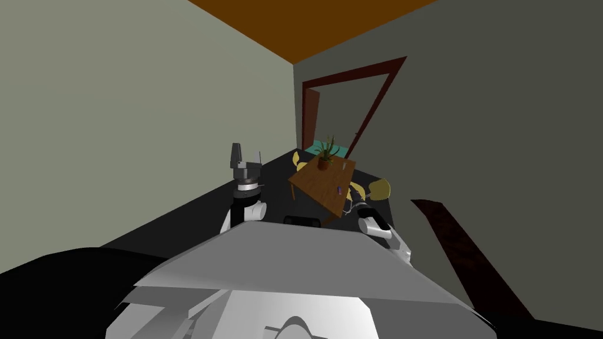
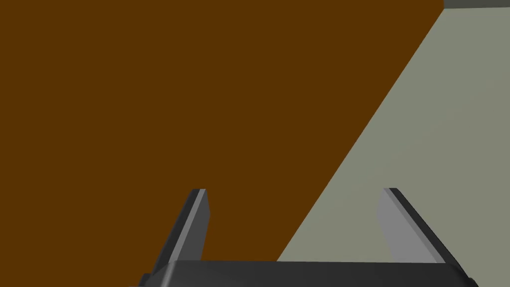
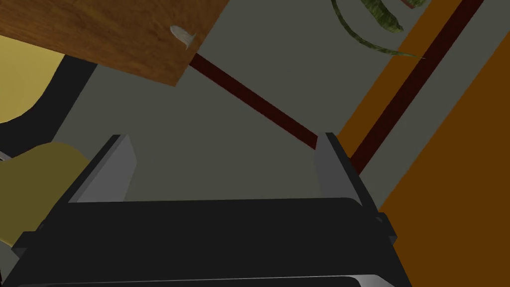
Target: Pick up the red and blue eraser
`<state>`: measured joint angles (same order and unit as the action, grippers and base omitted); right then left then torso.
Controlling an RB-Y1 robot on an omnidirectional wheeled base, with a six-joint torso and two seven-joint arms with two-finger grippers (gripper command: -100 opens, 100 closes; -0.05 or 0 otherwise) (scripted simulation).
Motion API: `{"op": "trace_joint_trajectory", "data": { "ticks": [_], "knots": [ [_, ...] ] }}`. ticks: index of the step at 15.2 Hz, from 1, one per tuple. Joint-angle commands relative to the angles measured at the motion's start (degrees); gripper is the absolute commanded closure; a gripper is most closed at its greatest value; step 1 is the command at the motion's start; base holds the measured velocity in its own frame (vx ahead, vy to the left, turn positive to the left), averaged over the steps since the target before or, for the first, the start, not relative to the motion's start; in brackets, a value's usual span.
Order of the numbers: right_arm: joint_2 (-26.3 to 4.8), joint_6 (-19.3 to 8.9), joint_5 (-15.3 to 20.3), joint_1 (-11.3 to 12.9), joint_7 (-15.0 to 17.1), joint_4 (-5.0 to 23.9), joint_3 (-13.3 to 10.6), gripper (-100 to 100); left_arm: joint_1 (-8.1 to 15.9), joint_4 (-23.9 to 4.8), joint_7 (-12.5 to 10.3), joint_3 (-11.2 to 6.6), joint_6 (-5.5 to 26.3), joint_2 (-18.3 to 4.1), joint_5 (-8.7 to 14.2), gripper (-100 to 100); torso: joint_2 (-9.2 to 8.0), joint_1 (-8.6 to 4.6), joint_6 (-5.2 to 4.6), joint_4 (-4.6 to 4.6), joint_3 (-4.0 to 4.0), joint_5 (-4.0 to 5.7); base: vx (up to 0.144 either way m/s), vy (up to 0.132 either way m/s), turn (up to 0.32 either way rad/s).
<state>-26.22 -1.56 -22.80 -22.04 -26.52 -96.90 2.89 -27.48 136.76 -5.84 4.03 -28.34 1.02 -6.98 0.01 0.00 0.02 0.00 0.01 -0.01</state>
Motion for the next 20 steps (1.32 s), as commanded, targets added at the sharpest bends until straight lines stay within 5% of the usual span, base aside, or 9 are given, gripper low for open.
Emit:
{"op": "trace_joint_trajectory", "data": {
  "ticks": [1,20],
  "knots": [
    [0.0,-0.5,-0.3,0.4,-1.5,2.1,-0.2,-100,0.0,0.0,0.0,0.0,0.0,0.0,0.0,0,0.0,0.0,0.0,0.0,0.0,0.0,0.0,0.003,0.069],
    [-8.5,-14.6,-11.7,5.8,-21.7,24.5,0.2,-100,0.0,0.0,0.0,0.0,0.0,0.0,0.0,0,0.05,-0.02,0.02,-0.01,0.03,0.01,0.006,0.006,0.207]
  ]
}}
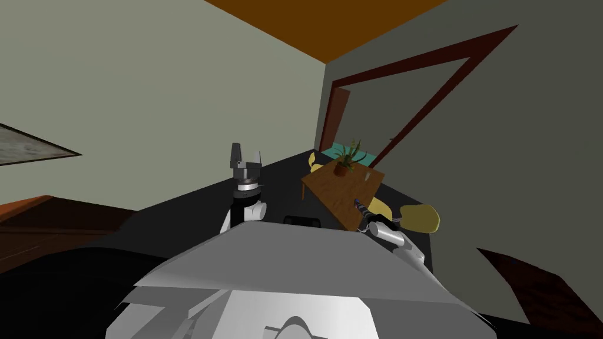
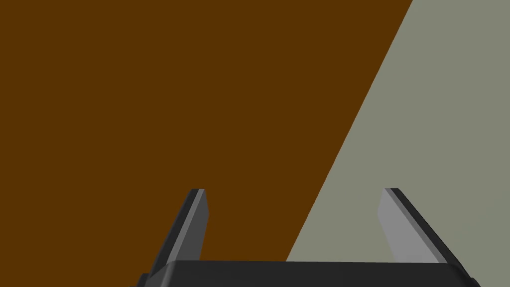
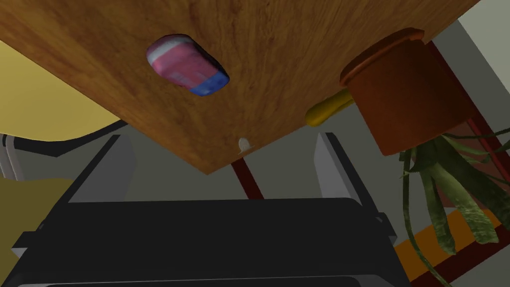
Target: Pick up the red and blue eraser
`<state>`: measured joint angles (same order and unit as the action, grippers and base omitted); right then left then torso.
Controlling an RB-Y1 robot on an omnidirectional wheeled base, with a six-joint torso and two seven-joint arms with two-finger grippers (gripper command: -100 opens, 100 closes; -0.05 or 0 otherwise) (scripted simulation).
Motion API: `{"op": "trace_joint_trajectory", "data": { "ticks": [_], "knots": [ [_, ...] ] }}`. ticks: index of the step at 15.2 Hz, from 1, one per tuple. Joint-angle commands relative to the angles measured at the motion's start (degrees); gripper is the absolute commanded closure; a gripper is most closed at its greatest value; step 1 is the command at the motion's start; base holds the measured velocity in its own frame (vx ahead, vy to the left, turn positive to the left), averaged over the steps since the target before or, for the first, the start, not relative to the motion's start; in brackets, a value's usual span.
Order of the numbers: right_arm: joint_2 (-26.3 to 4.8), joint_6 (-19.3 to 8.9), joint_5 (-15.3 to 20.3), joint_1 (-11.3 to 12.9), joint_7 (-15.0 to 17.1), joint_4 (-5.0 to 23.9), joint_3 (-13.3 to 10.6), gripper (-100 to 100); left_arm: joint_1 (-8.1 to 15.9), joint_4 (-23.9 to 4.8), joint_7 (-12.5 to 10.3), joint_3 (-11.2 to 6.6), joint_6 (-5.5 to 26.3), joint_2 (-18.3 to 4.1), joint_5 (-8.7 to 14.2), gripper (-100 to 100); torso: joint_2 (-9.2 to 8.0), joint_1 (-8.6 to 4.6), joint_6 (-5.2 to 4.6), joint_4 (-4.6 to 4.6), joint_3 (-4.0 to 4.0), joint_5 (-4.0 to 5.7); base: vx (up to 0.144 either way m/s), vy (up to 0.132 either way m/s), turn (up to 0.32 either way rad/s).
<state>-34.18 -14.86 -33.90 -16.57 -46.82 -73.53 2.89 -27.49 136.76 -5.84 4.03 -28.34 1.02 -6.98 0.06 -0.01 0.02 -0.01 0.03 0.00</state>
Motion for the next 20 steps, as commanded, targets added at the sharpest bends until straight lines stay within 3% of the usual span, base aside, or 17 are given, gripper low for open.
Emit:
{"op": "trace_joint_trajectory", "data": {
  "ticks": [1,3,4,6,7,9,10,12,15,17,20],
  "knots": [
    [-1.6,-2.9,-2.1,1.1,-2.9,2.9,0.2,-100,0.0,0.0,0.0,0.0,0.0,0.0,0.0,0,0.0,0.0,0.0,0.0,0.0,0.0,0.015,0.002,0.362],
    [-1.6,-3.2,-2.1,1.1,-4.2,4.3,0.2,-100,0.0,0.0,0.0,0.0,0.0,0.0,0.0,0,0.03,-0.02,0.01,0.0,0.02,0.0,0.017,-0.008,0.176],
    [-2.6,-5.1,-3.7,1.8,-6.2,6.3,0.3,-100,0.0,0.0,0.0,-0.01,0.0,0.0,0.0,0,0.02,-0.04,-0.04,-0.01,0.01,0.0,0.015,-0.001,0.17],
    [-2.6,-5.1,-3.7,1.8,-6.9,7.3,0.3,-100,0.0,0.0,0.0,0.0,0.0,0.0,0.0,0,0.02,-0.02,-0.01,0.0,0.01,0.0,0.014,-0.003,0.15],
    [-3.6,-7.0,-5.2,2.5,-8.9,8.9,0.3,-100,0.0,0.0,0.0,0.0,0.0,0.0,0.0,0,0.01,-0.02,-0.03,0.0,0.01,0.0,0.012,0.0,0.236],
    [-3.6,-7.0,-5.2,2.5,-9.5,10.3,0.3,-100,0.0,0.0,0.0,0.0,0.0,0.0,0.0,0,0.02,-0.02,0.01,0.0,0.01,0.0,0.014,-0.009,0.158],
    [-4.6,-8.8,-6.6,3.2,-11.7,11.9,0.4,-100,0.0,0.0,0.0,-0.01,0.0,0.0,0.0,0,0.01,-0.03,-0.04,-0.01,0.01,0.01,0.014,-0.006,0.205],
    [-4.6,-8.8,-6.6,3.2,-12.1,13.2,0.4,-100,0.0,0.0,0.0,0.0,0.0,0.0,0.0,0,0.02,-0.03,-0.01,0.0,0.01,0.0,0.016,-0.01,0.149],
    [-6.3,-12.2,-9.3,4.5,-16.4,18.0,0.5,-100,0.0,0.0,0.0,0.0,0.0,0.0,0.0,0,0.03,-0.03,0.02,0.0,0.02,0.01,0.016,-0.009,0.224],
    [-6.3,-12.2,-9.3,4.5,-17.0,18.6,0.5,-100,0.0,0.0,0.0,0.0,0.0,0.0,0.0,0,0.04,-0.05,-0.01,-0.01,0.02,0.0,0.019,-0.016,0.146],
    [-7.9,-15.2,-11.8,5.6,-21.0,22.7,0.6,-100,0.0,0.0,0.0,0.0,0.0,0.0,0.0,0,0.04,-0.04,0.0,0.0,0.02,0.0,0.018,-0.012,0.206]
  ]
}}
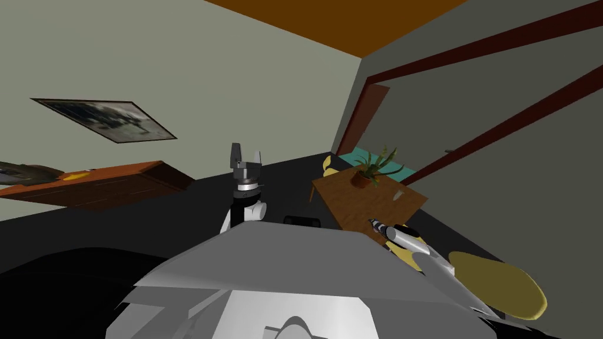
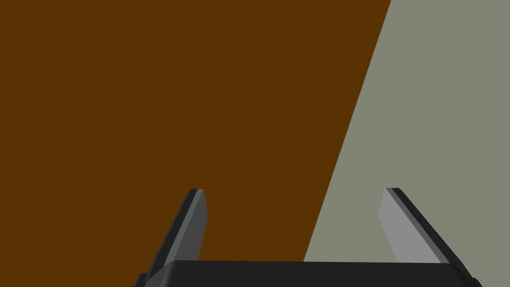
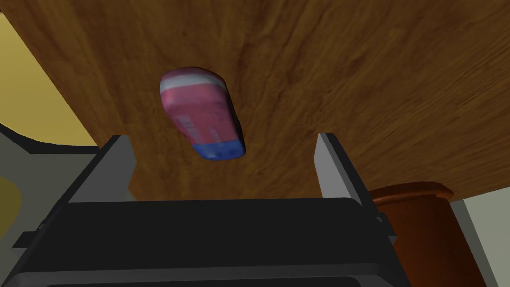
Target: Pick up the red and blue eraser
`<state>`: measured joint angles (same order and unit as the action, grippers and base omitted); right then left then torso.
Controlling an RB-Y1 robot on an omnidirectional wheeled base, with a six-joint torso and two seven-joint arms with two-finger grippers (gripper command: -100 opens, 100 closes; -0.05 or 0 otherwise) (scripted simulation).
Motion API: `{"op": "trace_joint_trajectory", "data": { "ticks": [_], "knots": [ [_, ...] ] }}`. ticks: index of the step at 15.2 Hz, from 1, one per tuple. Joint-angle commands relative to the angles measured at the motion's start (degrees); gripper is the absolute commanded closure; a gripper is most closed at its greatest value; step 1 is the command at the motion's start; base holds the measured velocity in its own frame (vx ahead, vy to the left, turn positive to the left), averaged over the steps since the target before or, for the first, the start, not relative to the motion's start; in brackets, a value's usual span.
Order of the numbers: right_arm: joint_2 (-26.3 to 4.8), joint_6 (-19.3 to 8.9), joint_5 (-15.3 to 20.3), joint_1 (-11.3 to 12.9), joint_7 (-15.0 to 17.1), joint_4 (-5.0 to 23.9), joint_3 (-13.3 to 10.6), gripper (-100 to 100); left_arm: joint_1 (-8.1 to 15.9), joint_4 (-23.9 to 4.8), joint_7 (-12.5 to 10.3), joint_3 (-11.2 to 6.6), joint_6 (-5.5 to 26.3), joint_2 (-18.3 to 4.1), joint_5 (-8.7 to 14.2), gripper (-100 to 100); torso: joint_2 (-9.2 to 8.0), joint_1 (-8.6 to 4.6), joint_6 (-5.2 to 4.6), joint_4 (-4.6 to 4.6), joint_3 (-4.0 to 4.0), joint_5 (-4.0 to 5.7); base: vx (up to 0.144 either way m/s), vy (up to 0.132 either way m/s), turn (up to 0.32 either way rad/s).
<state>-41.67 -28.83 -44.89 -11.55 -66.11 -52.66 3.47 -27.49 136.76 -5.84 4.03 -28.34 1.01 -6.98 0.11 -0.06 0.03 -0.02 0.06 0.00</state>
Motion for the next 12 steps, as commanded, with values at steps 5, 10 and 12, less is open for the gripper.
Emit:
{"op": "trace_joint_trajectory", "data": {
  "ticks": [5,10,12],
  "knots": [
    [-1.7,-4.0,-2.9,1.6,-5.9,7.0,0.1,-100,0.0,0.0,0.0,0.0,0.0,0.0,0.0,0,0.0,-0.03,-0.02,0.0,0.0,0.01,0.017,-0.021,0.185],
    [-2.8,-6.2,-4.7,2.4,-9.0,10.6,0.1,-100,0.0,0.0,0.0,0.0,0.0,0.0,0.0,0,-0.05,0.02,-0.06,0.0,-0.02,0.01,0.009,-0.013,0.098],
    [-3.6,-7.9,-6.0,2.9,-11.5,13.3,0.1,-100,0.0,0.0,0.0,0.0,0.0,0.0,0.0,0,-0.04,0.01,-0.02,0.01,-0.02,0.0,0.01,-0.021,0.229]
  ]
}}
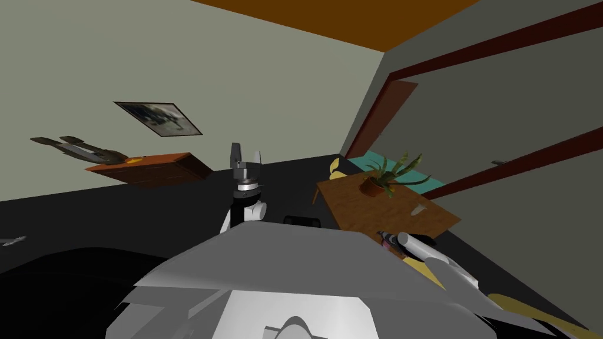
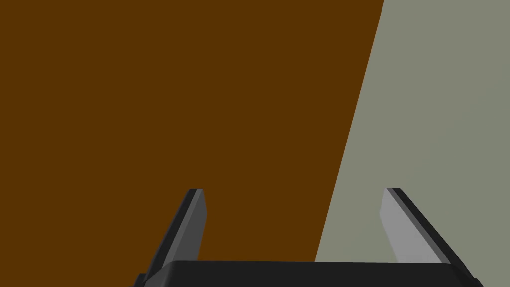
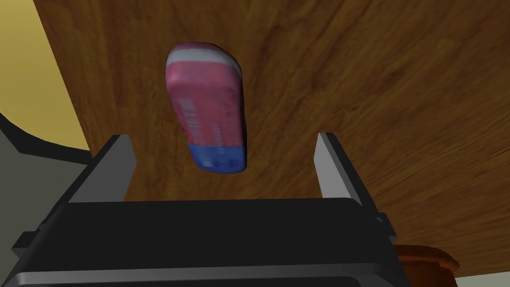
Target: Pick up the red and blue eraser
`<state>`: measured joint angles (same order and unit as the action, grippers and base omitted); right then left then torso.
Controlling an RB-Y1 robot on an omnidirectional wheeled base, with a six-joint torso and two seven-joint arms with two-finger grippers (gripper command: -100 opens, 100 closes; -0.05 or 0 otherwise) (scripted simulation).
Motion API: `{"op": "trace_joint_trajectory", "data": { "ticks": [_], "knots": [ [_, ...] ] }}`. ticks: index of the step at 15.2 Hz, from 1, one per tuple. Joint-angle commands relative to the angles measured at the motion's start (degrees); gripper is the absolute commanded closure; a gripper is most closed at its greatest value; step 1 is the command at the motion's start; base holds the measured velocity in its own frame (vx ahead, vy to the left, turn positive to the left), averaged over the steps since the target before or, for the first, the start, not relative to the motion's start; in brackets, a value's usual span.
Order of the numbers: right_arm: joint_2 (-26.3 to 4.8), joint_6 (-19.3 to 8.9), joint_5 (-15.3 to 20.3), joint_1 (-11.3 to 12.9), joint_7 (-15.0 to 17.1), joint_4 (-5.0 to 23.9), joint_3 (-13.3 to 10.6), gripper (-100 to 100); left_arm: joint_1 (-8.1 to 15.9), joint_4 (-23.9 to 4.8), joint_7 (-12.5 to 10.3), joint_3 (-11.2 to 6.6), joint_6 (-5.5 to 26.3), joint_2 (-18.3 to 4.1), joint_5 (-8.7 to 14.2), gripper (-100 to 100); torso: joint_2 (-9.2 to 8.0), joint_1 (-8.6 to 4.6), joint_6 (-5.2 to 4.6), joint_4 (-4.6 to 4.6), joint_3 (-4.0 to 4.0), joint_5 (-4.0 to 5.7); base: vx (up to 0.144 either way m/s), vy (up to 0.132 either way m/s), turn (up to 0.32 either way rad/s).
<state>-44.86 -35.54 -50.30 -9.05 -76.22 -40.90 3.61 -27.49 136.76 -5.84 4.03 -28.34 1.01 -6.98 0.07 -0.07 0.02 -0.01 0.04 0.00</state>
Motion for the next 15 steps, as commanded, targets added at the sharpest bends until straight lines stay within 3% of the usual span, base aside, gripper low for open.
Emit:
{"op": "trace_joint_trajectory", "data": {
  "ticks": [1,3,4,8,9,10,14,15],
  "knots": [
    [-0.6,-1.9,-1.1,0.6,-2.3,2.6,0.0,-100,0.0,0.0,0.0,0.0,0.0,0.0,0.0,0,0.0,0.0,0.0,0.0,0.0,0.0,0.011,-0.03,0.202],
    [-0.9,-2.7,-1.7,0.8,-3.4,4.0,-0.1,-100,0.0,0.0,0.0,0.0,0.0,0.0,0.0,0,-0.01,-0.02,-0.03,0.0,0.0,0.01,0.002,-0.024,0.13],
    [-0.6,-1.9,-1.1,0.6,-2.3,3.0,-0.1,-100,0.0,0.0,0.0,0.0,0.0,0.0,0.0,0,-0.03,-0.01,-0.03,0.0,-0.01,0.01,-0.002,-0.014,0.04],
    [2.6,0.8,2.3,1.4,0.7,4.7,-1.2,-100,0.0,0.0,0.0,-0.01,0.0,0.0,0.0,0,-0.08,-0.23,-0.04,0.01,-0.04,0.07,-0.011,-0.079,0.055],
    [1.9,0.1,1.3,1.8,-0.6,5.1,-1.0,-100,0.0,0.0,0.0,-0.01,0.0,0.0,0.0,0,-0.11,-0.26,-0.05,0.02,-0.06,0.08,-0.015,-0.052,0.023],
    [2.0,0.3,1.4,1.9,-0.4,5.2,-1.0,100,0.0,0.0,0.0,-0.01,0.0,0.0,0.0,0,-0.11,-0.19,-0.06,0.02,-0.06,0.06,-0.005,-0.02,0.004],
    [1.8,0.3,1.4,1.8,-0.4,5.3,-1.0,100,0.0,0.0,0.0,0.0,0.0,0.0,0.0,0,-0.01,-0.02,0.05,0.04,-0.02,0.17,-0.002,-0.006,-0.008],
    [0.4,-1.3,-0.2,0.9,-1.6,3.7,-0.5,100,0.0,0.0,0.0,0.0,0.0,0.0,0.0,0,0.0,-0.02,0.05,0.03,-0.01,0.17,0.013,0.051,-0.058]
  ]
}}
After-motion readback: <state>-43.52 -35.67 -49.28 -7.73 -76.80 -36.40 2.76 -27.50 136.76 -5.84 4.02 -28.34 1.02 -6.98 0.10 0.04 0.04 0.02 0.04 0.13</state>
